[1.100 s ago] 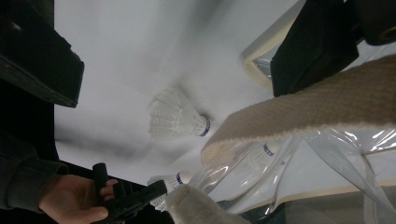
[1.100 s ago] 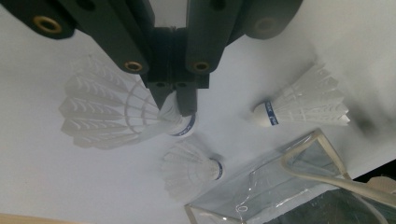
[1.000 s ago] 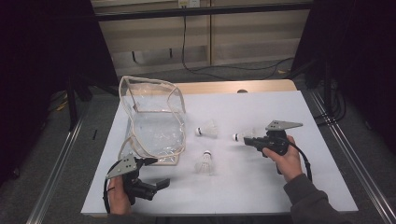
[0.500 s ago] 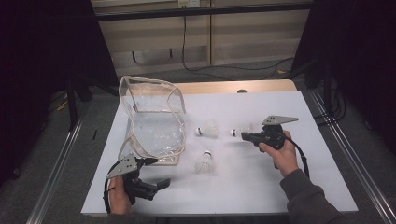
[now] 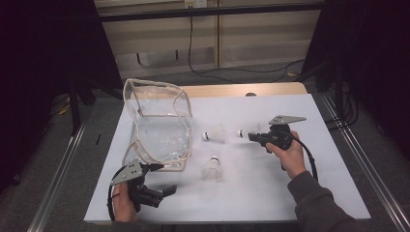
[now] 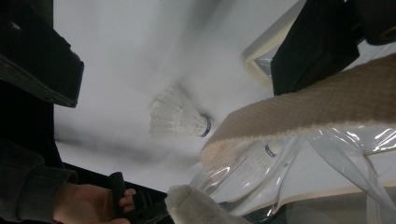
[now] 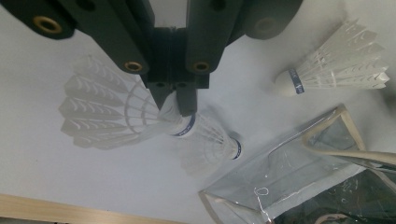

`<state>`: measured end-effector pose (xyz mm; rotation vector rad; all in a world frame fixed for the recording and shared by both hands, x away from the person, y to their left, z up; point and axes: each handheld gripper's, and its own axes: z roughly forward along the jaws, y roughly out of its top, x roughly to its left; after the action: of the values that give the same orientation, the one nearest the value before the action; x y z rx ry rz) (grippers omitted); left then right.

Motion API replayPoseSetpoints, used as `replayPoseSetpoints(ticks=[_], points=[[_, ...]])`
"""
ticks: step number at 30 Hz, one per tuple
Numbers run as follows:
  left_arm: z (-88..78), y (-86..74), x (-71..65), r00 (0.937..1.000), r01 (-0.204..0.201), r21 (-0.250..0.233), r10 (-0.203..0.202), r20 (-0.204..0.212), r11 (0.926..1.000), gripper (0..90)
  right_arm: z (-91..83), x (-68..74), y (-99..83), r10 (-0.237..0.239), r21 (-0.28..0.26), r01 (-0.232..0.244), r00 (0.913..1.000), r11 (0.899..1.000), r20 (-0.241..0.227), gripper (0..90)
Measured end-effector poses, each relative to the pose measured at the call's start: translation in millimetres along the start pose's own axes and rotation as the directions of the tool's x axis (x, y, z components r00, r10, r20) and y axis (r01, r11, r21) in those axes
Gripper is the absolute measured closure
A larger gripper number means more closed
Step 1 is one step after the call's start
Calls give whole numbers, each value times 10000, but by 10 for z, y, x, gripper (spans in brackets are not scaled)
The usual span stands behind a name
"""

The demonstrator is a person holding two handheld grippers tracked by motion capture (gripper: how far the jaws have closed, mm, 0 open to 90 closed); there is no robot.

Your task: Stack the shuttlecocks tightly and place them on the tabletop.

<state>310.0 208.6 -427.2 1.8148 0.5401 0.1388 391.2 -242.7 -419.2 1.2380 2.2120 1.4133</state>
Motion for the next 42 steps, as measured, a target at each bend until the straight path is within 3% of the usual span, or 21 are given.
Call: replayPoseSetpoints(ticks=[14, 20, 42], points=[[-1, 0, -6, 10000, 15, -16, -15, -29, 10000, 27, 57, -47, 56, 49, -27, -49, 10000, 10000, 63, 896], [-9, -3, 2, 10000, -40, 15, 40, -33, 10000, 27, 117, -68, 67, 282, -180, -281, 9996, 9994, 76, 897], [-2, -11, 1, 10000, 34, 35, -34, -16, 10000, 27, 281, -57, 134, 95, -54, -95, 10000, 9999, 22, 897]])
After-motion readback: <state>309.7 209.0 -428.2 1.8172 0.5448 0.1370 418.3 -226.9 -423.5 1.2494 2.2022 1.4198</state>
